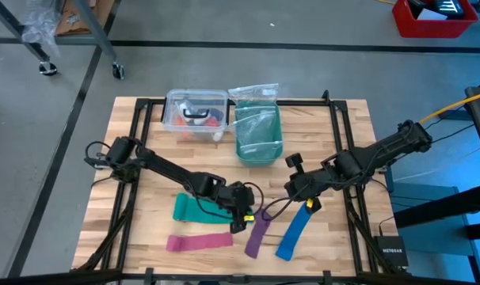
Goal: Roll bandage
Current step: Roll the purple bandage
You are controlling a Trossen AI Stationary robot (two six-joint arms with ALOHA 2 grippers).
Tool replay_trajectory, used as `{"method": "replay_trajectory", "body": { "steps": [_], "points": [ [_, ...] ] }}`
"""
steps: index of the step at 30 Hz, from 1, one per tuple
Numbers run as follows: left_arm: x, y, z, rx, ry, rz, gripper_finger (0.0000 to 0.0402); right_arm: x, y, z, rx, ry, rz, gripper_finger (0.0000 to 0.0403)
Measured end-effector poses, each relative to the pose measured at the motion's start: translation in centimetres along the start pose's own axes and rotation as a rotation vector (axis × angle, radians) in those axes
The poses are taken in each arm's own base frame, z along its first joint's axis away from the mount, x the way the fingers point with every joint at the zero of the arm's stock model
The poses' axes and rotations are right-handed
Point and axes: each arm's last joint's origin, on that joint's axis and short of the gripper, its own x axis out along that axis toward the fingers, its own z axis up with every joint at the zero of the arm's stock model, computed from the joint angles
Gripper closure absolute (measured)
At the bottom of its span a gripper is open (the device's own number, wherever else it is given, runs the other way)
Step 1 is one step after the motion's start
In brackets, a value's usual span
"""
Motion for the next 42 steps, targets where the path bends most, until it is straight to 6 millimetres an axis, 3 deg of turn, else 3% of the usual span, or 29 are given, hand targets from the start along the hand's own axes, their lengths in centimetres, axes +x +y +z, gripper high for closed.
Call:
{"method": "replay_trajectory", "body": {
  "steps": [13,28,42],
  "points": [
    [1.7,1.9,-0.2,-0.014,0.011,0.061,0.0288,0.0,0.2,0.2,0.040,-0.027,0.051,0.0400],
    [4.1,1.7,-1.0,-0.024,0.018,-0.020,0.0288,0.0,0.1,0.6,0.048,-0.066,0.057,0.0400],
    [5.0,1.8,-0.8,-0.027,-0.029,-0.065,0.0288,0.0,0.1,0.7,0.050,-0.077,0.056,0.0400]
  ]
}}
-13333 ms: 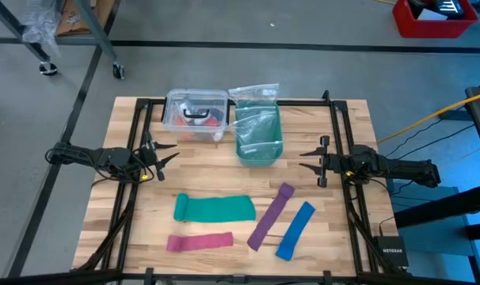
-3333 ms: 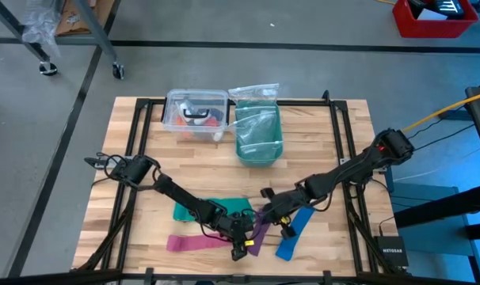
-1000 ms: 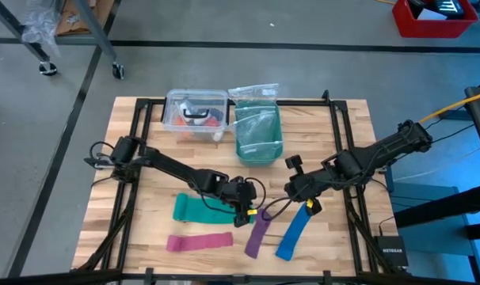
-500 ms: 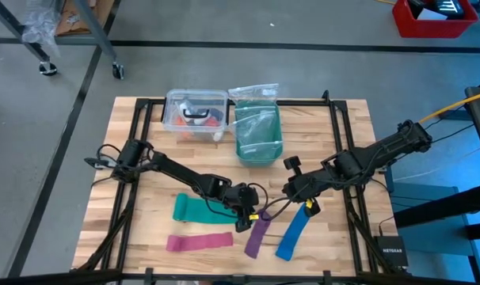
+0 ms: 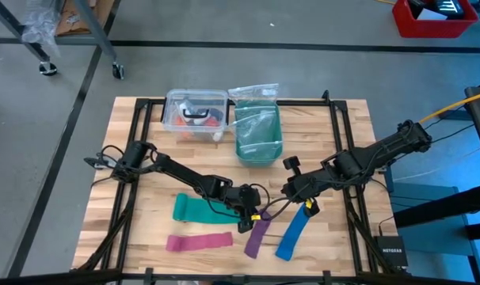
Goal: Roll bandage
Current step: Roll the purple bandage
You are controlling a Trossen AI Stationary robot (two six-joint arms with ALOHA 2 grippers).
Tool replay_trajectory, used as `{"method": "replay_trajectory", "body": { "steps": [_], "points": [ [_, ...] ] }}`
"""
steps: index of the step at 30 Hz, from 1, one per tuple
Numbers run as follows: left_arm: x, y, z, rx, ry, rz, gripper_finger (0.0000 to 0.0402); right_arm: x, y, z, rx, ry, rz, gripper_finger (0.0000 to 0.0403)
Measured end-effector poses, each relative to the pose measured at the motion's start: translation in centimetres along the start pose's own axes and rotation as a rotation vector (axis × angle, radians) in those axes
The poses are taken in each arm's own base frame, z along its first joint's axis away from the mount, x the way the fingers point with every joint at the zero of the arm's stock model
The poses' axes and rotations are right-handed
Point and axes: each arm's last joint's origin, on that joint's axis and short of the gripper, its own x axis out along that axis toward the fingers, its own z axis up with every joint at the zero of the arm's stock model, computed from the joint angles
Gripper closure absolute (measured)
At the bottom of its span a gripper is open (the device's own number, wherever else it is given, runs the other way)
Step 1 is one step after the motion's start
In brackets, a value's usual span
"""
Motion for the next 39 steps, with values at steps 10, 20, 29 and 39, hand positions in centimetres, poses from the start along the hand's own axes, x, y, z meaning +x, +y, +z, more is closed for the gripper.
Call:
{"method": "replay_trajectory", "body": {
  "steps": [10,20,29,39],
  "points": [
    [1.0,0.3,-0.6,-0.053,0.015,0.001,0.0288,0.0,0.0,0.0,0.000,-0.004,-0.001,0.0400],
    [2.5,0.2,-1.2,-0.046,-0.006,-0.070,0.0347,0.0,0.0,0.1,0.000,-0.008,-0.002,0.0400],
    [2.0,-0.2,-0.3,-0.022,-0.082,-0.062,0.0391,-0.7,-0.3,-0.1,0.006,-0.024,-0.044,0.0400],
    [-2.2,-2.0,2.8,0.085,-0.225,-0.031,0.0397,-5.2,-1.2,-1.6,0.051,-0.131,-0.125,0.0400]
  ]
}}
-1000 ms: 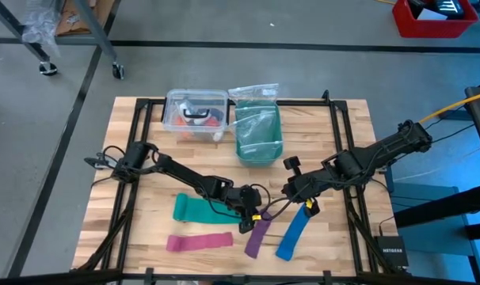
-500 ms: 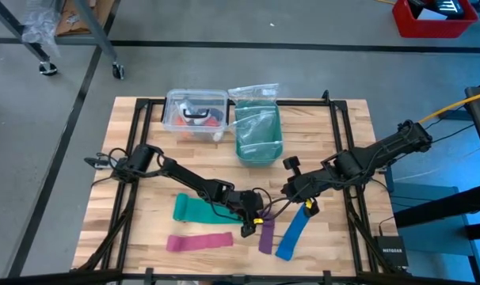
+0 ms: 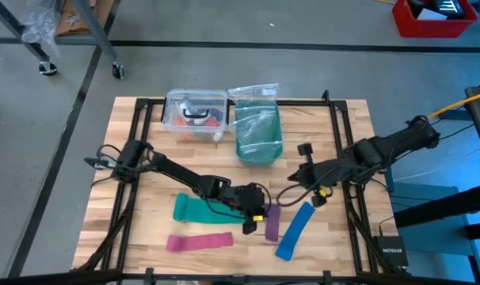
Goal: Roll bandage
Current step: Roll the purple bandage
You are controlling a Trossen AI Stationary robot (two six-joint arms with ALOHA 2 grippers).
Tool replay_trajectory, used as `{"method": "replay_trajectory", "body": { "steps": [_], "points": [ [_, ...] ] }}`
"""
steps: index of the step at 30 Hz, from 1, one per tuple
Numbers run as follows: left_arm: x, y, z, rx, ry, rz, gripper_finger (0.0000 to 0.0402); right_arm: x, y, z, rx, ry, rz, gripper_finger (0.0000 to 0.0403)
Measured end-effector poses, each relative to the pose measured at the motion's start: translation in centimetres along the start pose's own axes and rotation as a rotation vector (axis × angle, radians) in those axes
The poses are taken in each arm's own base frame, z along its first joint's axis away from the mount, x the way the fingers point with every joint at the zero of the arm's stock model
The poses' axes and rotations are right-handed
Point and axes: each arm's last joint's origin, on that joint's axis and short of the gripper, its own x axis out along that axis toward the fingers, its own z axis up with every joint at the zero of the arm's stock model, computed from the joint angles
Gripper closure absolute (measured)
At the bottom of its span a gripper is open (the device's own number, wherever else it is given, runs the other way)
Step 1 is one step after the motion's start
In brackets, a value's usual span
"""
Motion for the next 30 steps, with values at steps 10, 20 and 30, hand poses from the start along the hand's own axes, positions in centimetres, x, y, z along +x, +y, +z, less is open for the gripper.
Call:
{"method": "replay_trajectory", "body": {
  "steps": [10,20,30],
  "points": [
    [-7.0,-1.6,5.5,0.153,-0.191,0.123,0.0398,-2.3,-0.7,-0.6,-0.022,-0.078,-0.005,0.0400],
    [-13.1,-2.6,8.7,0.250,-0.326,0.229,0.0399,-1.5,-0.2,-0.3,-0.036,-0.061,0.079,0.0375],
    [-12.8,-2.6,8.5,0.306,-0.312,0.254,0.0398,1.7,0.6,0.3,-0.070,0.056,0.041,0.0245]
  ]
}}
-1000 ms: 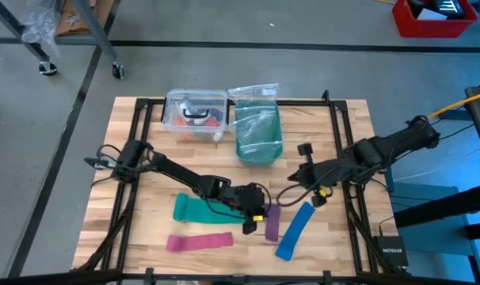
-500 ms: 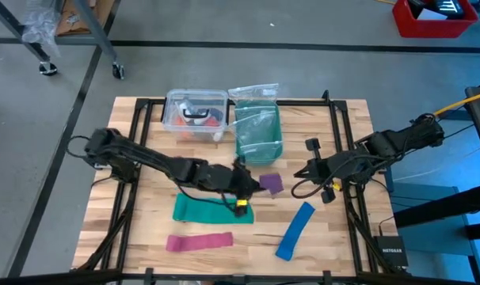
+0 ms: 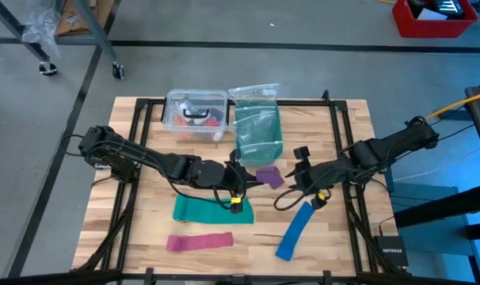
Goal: Roll bandage
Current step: Roll the purple bandage
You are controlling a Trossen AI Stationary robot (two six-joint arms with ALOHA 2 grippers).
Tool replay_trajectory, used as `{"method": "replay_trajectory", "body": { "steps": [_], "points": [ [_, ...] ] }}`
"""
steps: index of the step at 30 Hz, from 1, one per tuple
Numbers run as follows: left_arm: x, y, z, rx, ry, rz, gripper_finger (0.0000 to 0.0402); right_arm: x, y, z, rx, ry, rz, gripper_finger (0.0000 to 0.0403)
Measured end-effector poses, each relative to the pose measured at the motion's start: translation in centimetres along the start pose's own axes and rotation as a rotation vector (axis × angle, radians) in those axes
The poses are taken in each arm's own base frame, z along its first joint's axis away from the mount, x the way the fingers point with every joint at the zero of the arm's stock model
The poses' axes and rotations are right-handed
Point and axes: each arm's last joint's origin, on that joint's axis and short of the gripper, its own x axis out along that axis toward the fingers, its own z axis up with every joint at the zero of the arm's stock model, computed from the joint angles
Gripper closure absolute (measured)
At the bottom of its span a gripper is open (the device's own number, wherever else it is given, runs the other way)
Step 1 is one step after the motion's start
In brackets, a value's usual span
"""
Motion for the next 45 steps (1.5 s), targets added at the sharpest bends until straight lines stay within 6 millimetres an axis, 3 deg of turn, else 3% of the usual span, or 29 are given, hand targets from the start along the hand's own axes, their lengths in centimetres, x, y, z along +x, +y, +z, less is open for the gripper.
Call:
{"method": "replay_trajectory", "body": {
  "steps": [6,19,30,34,40,45],
  "points": [
    [-0.3,-0.8,0.0,0.019,-0.002,-0.010,0.0398,1.1,0.3,0.0,-0.014,0.064,-0.011,0.0229],
    [-1.5,-3.2,0.5,0.121,-0.068,0.067,0.0397,1.2,0.3,0.0,0.042,0.068,-0.021,0.0231],
    [-1.8,-3.3,1.7,0.178,-0.175,0.081,0.0398,1.2,0.3,0.8,0.074,-0.019,0.034,0.0233],
    [-1.8,-3.3,1.7,0.178,-0.175,0.081,0.0398,1.2,0.4,0.8,0.137,-0.022,0.054,0.0265],
    [-1.8,-3.3,1.7,0.187,-0.173,0.091,0.0399,1.6,0.7,0.9,0.161,-0.012,0.124,0.0382],
    [-1.8,-3.1,1.6,0.214,-0.158,0.154,0.0399,2.1,1.0,1.4,0.193,-0.032,0.174,0.0388]
  ]
}}
